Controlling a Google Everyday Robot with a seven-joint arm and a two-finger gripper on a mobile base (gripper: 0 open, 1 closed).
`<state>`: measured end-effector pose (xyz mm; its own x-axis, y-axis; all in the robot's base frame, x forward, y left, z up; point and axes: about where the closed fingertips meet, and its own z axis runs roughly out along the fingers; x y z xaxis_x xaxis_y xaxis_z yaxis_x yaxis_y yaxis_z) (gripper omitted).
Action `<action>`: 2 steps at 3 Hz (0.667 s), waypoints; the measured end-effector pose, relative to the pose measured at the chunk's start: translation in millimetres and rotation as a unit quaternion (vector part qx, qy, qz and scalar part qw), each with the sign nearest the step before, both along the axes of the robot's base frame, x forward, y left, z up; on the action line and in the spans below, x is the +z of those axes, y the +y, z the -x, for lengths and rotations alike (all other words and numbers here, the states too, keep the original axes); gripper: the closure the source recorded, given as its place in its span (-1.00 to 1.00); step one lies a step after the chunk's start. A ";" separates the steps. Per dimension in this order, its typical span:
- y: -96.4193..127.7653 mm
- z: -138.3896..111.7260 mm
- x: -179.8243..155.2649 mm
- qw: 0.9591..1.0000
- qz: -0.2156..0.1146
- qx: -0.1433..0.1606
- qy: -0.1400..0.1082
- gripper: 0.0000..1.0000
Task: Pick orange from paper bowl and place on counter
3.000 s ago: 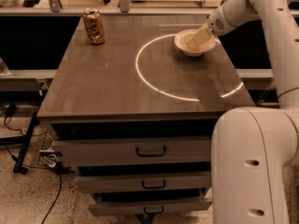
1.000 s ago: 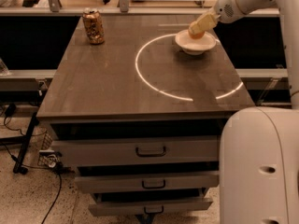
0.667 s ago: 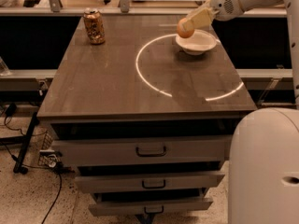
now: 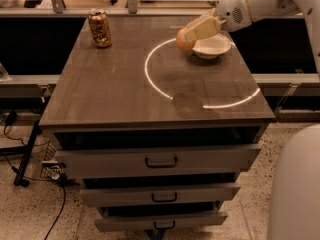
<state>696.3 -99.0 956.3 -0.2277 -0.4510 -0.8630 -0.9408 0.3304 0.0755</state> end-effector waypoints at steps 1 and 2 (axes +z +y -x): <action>14.9 19.4 -3.2 1.000 0.002 0.004 -0.027 1.00; 36.5 32.5 -23.2 0.998 0.016 0.004 -0.059 1.00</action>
Offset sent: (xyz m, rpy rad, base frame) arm -0.0750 0.0875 -0.1295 -0.1250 -0.0545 0.0707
